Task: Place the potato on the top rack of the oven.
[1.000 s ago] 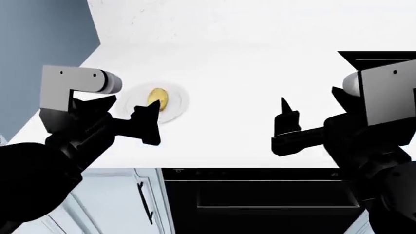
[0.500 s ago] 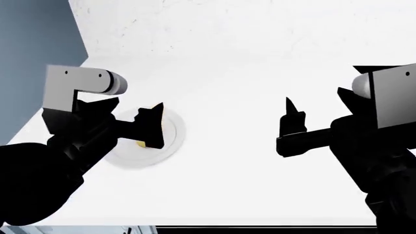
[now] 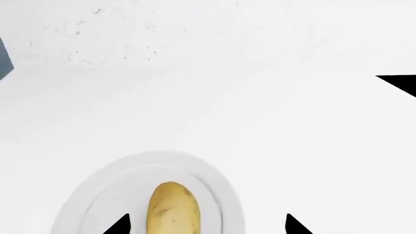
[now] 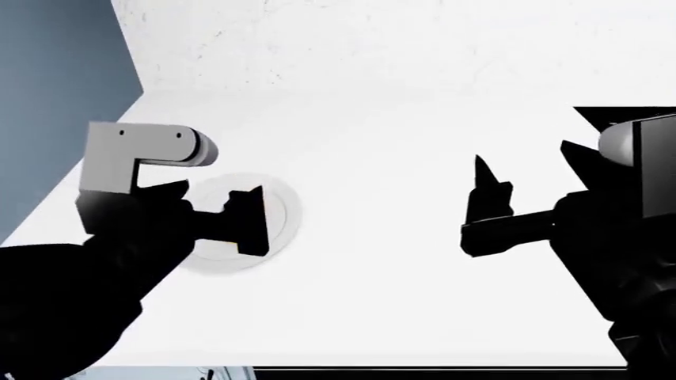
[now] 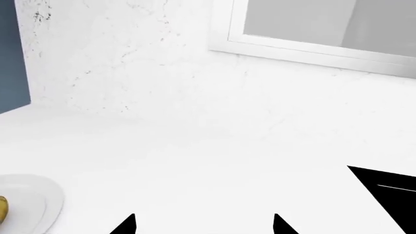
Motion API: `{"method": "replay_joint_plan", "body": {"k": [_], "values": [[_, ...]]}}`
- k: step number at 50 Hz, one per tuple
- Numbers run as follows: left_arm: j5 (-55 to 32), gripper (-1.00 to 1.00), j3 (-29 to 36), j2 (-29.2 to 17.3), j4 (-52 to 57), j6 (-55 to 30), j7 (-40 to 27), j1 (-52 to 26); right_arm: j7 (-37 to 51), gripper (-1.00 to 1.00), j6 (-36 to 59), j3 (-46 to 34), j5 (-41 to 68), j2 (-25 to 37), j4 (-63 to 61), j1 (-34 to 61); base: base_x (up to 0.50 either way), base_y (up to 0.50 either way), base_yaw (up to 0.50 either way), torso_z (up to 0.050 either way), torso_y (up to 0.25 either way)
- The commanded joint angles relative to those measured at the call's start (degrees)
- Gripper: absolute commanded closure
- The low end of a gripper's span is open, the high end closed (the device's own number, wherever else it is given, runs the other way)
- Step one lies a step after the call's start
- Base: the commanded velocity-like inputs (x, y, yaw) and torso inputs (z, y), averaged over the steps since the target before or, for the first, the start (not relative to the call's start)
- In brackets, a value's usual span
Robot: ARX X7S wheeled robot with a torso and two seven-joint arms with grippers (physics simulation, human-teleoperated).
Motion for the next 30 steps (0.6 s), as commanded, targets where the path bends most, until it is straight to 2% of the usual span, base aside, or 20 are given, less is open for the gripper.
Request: {"method": "replay_joint_plan", "body": {"k": [1, 13, 30], "values": [[-0.83, -1.00, 0.45, 0.91, -2.16, 1.79, -3.16, 1.02, -5.53, -1.00, 0.67, 1.45, -5.20, -1.40, 0.14, -2.65, 0.00, 0.00, 0.00, 0.000, 0.000], [-2.80, -1.00, 2.30, 3.21, -5.06, 3.74, -8.64, 0.82, -9.62, -1.00, 0.67, 1.86, -9.72, -1.57, 1.38, -4.18, 0.00, 0.00, 0.00, 0.000, 0.000], [-1.07, -1.00, 3.68, 3.74, -6.96, 3.86, -8.54, 0.41, -13.82, -1.00, -1.04, 2.67, -12.99, -1.86, 0.63, -6.31, 0.00, 0.00, 0.00, 0.000, 0.000]]}}
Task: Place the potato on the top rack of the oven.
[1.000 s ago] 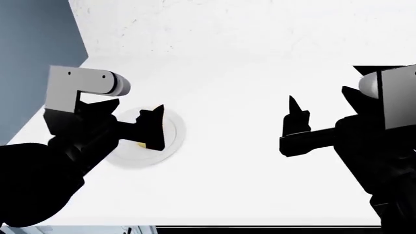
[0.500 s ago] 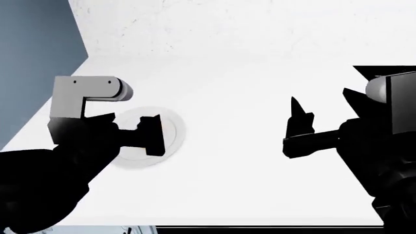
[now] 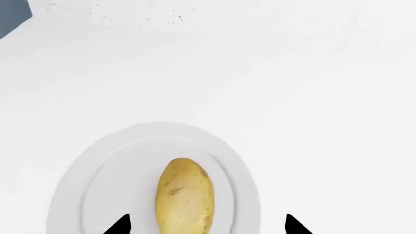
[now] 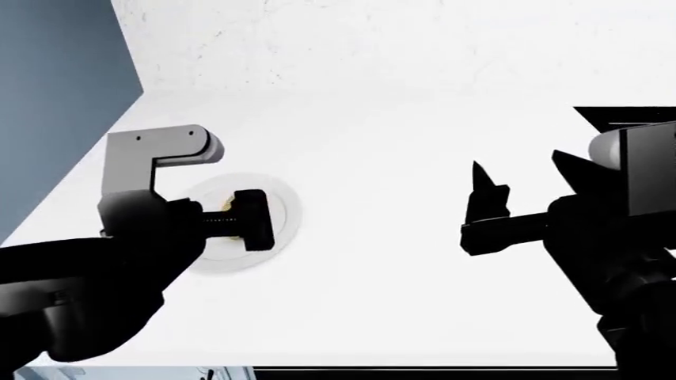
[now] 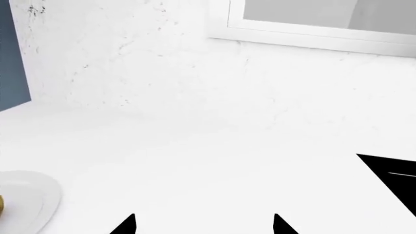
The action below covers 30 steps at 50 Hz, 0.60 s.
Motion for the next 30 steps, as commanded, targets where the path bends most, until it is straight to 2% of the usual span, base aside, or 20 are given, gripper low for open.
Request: {"method": "replay_joint_plan", "body": {"k": [1, 12, 30], "values": [[0.94, -1.00, 0.76, 0.45, -1.36, 0.56, -0.61, 0.09, -2.78, -1.00, -0.91, 0.29, -2.22, -0.37, -0.40, -1.36, 0.00, 0.00, 0.00, 0.000, 0.000], [7.39, -1.00, 2.48, 0.75, -4.49, 0.17, 3.00, -0.33, -2.82, -1.00, -1.44, -0.50, -1.90, -0.48, -1.11, -1.56, 0.00, 0.00, 0.00, 0.000, 0.000], [9.24, -1.00, 4.08, 1.85, -7.40, 0.40, 6.22, 0.18, -5.98, -1.00, -2.62, -0.83, -5.37, -0.82, -1.06, -3.29, 0.00, 0.00, 0.00, 0.000, 0.000]]}}
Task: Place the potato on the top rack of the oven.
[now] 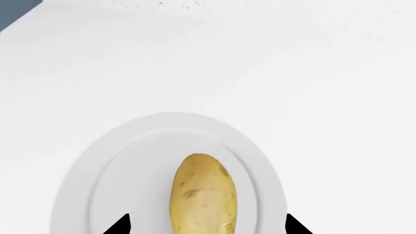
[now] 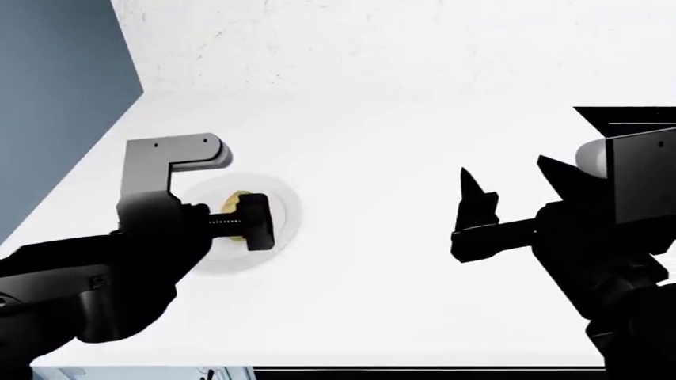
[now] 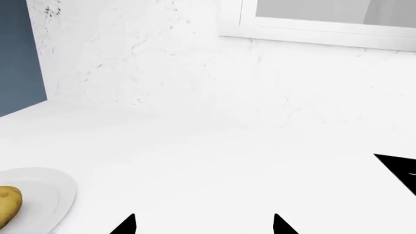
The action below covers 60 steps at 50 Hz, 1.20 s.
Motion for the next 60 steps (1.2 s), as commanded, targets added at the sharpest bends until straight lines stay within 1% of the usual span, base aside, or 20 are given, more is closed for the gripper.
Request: {"method": "replay_joint_plan", "body": {"k": [1, 19, 25, 42, 51, 53, 54, 55, 60], "values": [[2.31, -1.00, 1.18, 0.77, -2.00, 0.20, 2.33, 0.06, -2.17, -1.00, -0.79, -0.17, -2.35, -0.18, 0.02, -1.17, 0.00, 0.00, 0.00, 0.000, 0.000], [5.47, -1.00, 2.41, 1.54, -5.10, 1.01, 6.32, -0.15, -2.02, -1.00, -1.46, -1.25, -2.83, -0.21, 0.44, -0.95, 0.00, 0.00, 0.00, 0.000, 0.000], [5.66, -1.00, 2.59, 1.72, -5.90, 1.19, 6.20, -0.28, -2.54, -1.00, -1.80, -1.43, -3.28, -0.17, 0.79, -0.89, 0.00, 0.00, 0.00, 0.000, 0.000], [7.35, -1.00, 3.87, 2.45, -9.33, 1.64, 8.77, -0.14, -3.24, -1.00, -2.58, -1.78, -3.62, 0.24, 0.90, -1.52, 0.00, 0.00, 0.00, 0.000, 0.000], [7.42, -1.00, 4.27, 2.39, -8.82, 1.52, 9.08, -0.21, -3.22, -1.00, -2.81, -2.24, -4.01, 0.41, 0.94, -1.45, 0.00, 0.00, 0.00, 0.000, 0.000], [5.80, -1.00, 3.79, 2.57, -9.02, 1.51, 8.94, -0.03, -3.19, -1.00, -2.91, -2.27, -4.01, 0.45, 0.92, -1.38, 0.00, 0.00, 0.00, 0.000, 0.000], [7.44, -1.00, 4.21, 2.32, -8.40, 1.69, 9.42, -0.20, -3.24, -1.00, -2.94, -2.31, -4.04, 0.47, 0.87, -1.42, 0.00, 0.00, 0.00, 0.000, 0.000], [6.81, 1.00, 3.97, 2.43, -8.69, 1.79, 9.20, -0.06, -3.25, -1.00, -3.00, -2.31, -4.03, 0.47, 0.85, -1.48, 0.00, 0.00, 0.00, 0.000, 0.000], [6.81, 1.00, 3.91, 2.32, -7.84, 2.02, 9.57, 0.10, -3.05, -1.00, -3.20, -2.36, -3.87, 0.64, 0.76, -1.52, 0.00, 0.00, 0.00, 0.000, 0.000]]}}
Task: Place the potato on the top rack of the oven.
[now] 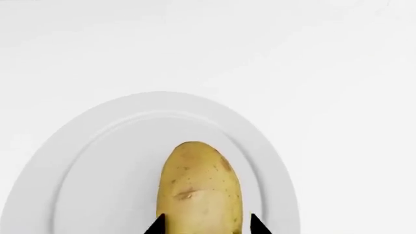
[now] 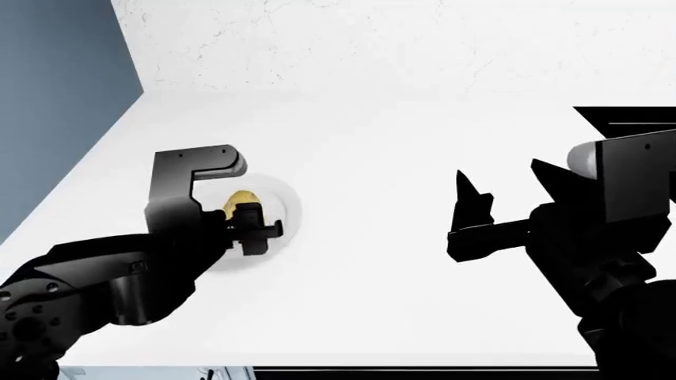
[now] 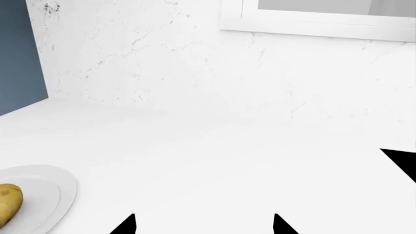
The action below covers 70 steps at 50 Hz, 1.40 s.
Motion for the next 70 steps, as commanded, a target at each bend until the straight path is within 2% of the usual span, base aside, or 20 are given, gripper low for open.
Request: {"method": "replay_joint_plan", "body": {"k": [1, 31, 37, 54, 70], "values": [[0.10, 1.00, 0.09, -0.01, 0.57, 0.47, 0.75, 0.24, 0.06, -1.00, -0.42, -0.32, -0.07, 0.25, -0.07, -0.04, 0.00, 0.00, 0.00, 0.000, 0.000], [-2.09, 1.00, -3.08, -2.13, 9.43, 2.51, -3.85, -0.60, -0.67, -1.00, -1.58, -1.29, -0.84, 0.55, 0.09, 0.12, 0.00, 0.00, 0.00, 0.000, 0.000], [1.80, 1.00, -2.79, -3.31, 13.90, 2.90, -2.53, -0.50, -0.97, -1.00, -2.03, -1.28, -0.93, 0.52, -0.10, 0.12, 0.00, 0.00, 0.00, 0.000, 0.000], [2.87, 1.00, -5.60, -5.44, 20.87, 5.83, -2.87, 2.37, -1.14, -1.00, -3.98, -0.26, 0.44, 0.48, -1.62, 0.78, 0.00, 0.00, 0.00, 0.000, 0.000], [2.20, 1.00, -6.50, -6.57, 22.67, 6.48, -2.94, 3.02, -0.21, -1.00, -4.80, -0.13, 1.78, 0.82, -2.88, 1.36, -0.05, 0.00, 0.00, 0.000, 0.001]]}}
